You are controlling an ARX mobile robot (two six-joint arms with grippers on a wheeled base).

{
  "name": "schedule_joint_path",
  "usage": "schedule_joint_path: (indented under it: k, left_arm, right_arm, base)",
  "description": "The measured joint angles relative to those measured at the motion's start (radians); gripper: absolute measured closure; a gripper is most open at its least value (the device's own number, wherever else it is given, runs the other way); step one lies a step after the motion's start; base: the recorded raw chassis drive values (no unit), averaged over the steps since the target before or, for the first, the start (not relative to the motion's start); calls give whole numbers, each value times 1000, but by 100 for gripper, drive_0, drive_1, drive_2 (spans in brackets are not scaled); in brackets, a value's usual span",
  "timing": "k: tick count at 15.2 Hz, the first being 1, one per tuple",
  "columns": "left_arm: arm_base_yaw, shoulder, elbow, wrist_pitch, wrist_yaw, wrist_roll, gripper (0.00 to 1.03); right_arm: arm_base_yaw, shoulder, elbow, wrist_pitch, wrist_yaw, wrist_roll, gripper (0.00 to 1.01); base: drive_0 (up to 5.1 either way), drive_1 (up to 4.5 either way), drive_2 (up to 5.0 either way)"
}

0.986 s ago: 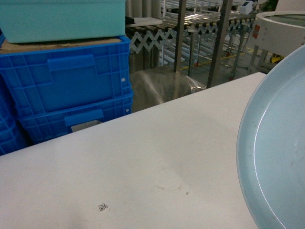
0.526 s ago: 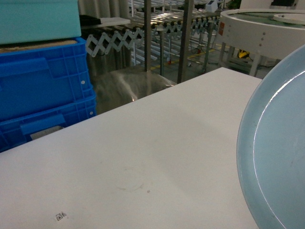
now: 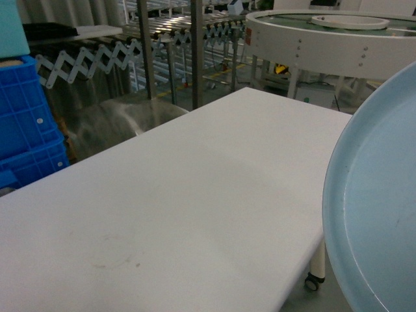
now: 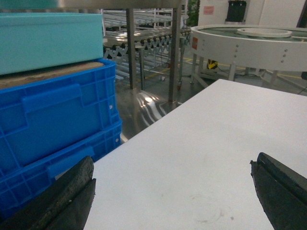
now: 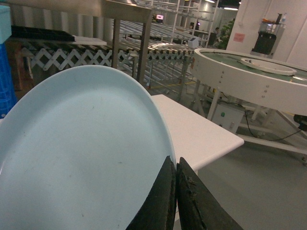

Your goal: Place blue tray on left shelf second layer neatly

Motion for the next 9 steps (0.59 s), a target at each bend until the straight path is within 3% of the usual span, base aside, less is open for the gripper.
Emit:
schedule_joint_path:
  k: [9]
  left_arm:
    - [0, 0, 0, 0, 0, 0, 5]
  right_arm:
    - [0, 0, 0, 0, 0, 0, 99]
  base:
    - [-159, -159, -159]
